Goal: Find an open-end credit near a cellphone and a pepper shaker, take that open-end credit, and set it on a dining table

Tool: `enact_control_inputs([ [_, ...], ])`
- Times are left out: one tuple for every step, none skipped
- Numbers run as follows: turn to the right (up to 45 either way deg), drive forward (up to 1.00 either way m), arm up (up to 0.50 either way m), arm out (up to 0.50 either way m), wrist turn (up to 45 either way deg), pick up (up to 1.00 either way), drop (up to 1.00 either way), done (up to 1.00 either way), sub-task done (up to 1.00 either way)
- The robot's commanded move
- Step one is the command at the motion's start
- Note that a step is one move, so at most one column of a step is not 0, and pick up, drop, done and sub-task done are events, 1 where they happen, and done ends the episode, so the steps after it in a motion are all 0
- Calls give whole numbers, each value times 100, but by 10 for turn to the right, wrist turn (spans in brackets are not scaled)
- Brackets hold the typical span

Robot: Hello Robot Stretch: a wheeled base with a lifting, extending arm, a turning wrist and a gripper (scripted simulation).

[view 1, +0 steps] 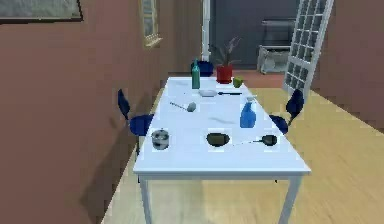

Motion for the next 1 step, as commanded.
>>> enact_control_inputs([
  [450, 0, 0, 0, 0, 0, 0, 0, 0],
])
